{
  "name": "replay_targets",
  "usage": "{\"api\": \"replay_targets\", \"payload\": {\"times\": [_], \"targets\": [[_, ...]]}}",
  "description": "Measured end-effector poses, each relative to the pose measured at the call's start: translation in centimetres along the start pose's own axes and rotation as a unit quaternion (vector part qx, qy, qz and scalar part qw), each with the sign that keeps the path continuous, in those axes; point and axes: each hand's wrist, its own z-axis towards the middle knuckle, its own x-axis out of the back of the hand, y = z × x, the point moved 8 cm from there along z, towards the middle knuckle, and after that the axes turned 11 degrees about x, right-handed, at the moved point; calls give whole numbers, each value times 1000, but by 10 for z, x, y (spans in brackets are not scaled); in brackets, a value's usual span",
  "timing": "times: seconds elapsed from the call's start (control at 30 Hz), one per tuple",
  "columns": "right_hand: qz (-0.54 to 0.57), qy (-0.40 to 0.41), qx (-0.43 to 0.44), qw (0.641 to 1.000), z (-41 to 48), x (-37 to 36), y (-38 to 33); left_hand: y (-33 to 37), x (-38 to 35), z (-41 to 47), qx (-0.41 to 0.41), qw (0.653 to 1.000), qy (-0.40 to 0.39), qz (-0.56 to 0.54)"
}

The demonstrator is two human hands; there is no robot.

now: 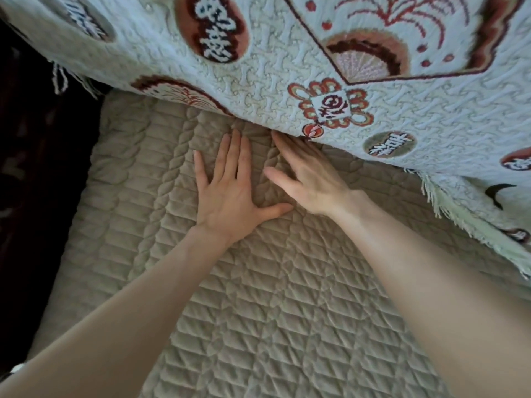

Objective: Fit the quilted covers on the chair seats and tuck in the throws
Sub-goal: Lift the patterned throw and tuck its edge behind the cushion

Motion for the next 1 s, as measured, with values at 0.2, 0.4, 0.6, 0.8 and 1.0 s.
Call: {"api": "replay_targets", "payload": {"times": [0.2,0.4,0.6,0.8,1.0], "targets": [[27,-12,-47,998,12,-10,17,-25,5,35,56,997,-53,19],[-7,25,-40,999,-2,8,-7,-44,12,17,31,999,-14,12],[-21,-19,22,999,34,-3,-40,-71,5,10,76,996,-34,27],[-33,-36,5,999,38,-9,-40,-69,6,9,67,996,-44,33],[18,-107,-70,992,55,-19,-25,-67,4,14,67,994,-75,31]]}}
